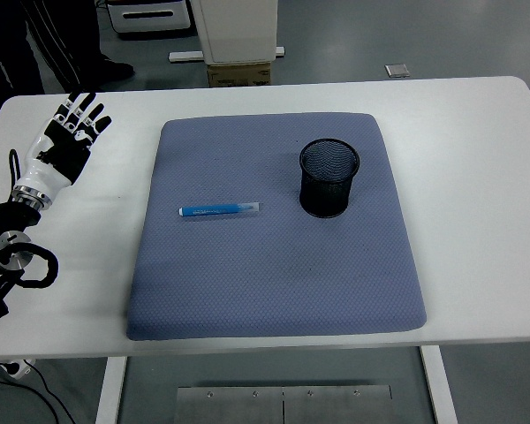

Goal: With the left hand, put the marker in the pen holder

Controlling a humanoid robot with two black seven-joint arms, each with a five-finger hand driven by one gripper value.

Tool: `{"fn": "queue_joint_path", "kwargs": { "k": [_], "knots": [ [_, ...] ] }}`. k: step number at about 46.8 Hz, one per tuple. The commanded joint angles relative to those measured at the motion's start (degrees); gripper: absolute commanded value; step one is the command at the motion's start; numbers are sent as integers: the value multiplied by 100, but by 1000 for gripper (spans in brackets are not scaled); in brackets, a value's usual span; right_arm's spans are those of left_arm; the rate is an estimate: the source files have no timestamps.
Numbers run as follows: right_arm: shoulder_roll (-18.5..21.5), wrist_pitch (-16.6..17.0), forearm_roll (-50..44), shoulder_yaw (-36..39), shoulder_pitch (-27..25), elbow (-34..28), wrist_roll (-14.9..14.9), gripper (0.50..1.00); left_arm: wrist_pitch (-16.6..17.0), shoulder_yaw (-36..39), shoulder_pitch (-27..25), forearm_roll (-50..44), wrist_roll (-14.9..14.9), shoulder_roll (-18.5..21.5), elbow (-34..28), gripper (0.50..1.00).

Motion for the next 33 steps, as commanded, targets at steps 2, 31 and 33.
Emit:
{"fn": "queue_joint_path", "kwargs": {
  "k": [2,31,33],
  "knots": [
    [0,-6,0,0,0,0,0,1000,-12,-30,-23,-7,-26,-54,-5,1000],
    [0,2,0,0,0,0,0,1000,-74,311,-550,98,-18,-45,-233,1000],
    [0,2,0,0,0,0,0,1000,-65,627,-699,125,-18,-1,-330,1000]
  ]
}}
